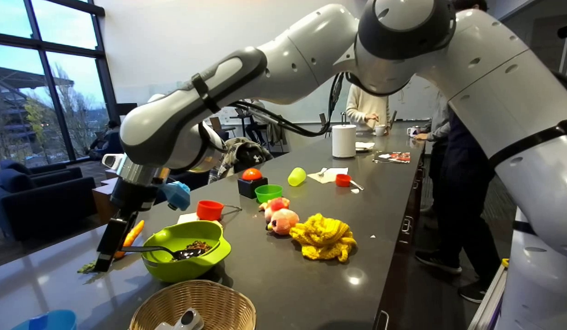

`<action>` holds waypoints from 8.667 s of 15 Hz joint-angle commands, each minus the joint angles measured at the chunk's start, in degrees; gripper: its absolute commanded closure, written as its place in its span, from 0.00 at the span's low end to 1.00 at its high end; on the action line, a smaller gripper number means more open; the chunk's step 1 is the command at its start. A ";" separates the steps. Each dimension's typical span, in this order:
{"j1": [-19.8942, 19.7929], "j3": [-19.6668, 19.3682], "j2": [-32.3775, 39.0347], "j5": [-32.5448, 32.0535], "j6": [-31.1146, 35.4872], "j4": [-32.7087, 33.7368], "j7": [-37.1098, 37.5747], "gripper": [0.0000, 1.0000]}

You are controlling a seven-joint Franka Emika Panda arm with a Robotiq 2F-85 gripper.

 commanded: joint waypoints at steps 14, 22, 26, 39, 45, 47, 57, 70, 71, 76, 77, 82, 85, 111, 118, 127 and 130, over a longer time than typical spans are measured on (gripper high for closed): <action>1.90 -2.06 -3.33 1.30 0.09 2.48 -1.88 0.00; 2.58 -6.18 -2.30 1.38 -0.31 4.61 -2.20 0.00; 3.73 -7.40 -3.09 0.89 -1.40 4.07 -1.14 0.00; 6.17 -9.77 0.44 0.24 -3.02 5.49 -0.80 0.00; 6.91 -9.63 0.91 0.30 -3.97 6.19 -0.71 0.00; 7.33 -9.77 1.47 0.19 -4.65 6.74 -0.65 0.00; 8.83 -9.98 3.53 0.14 -7.07 11.04 -0.70 0.10; 8.41 -10.17 4.94 0.58 -7.14 12.30 -0.61 0.94; 8.42 -10.23 4.89 0.54 -7.04 12.33 -0.52 0.94; 8.33 -10.24 3.50 0.81 -6.18 12.04 0.84 0.94; 8.46 -10.27 4.90 0.42 -6.17 12.44 0.00 0.77; 8.10 -9.89 4.71 0.20 -5.93 12.59 0.26 0.77; 8.11 -9.89 4.71 0.20 -5.93 12.59 0.27 0.77; 3.72 -8.82 5.71 1.97 -4.35 17.97 -5.41 0.94; -0.41 -0.97 7.32 11.96 7.90 17.40 -10.56 0.94; -10.23 13.42 11.24 18.63 27.61 12.21 -25.52 0.94; -13.34 15.78 10.14 17.72 31.01 9.50 -26.98 0.94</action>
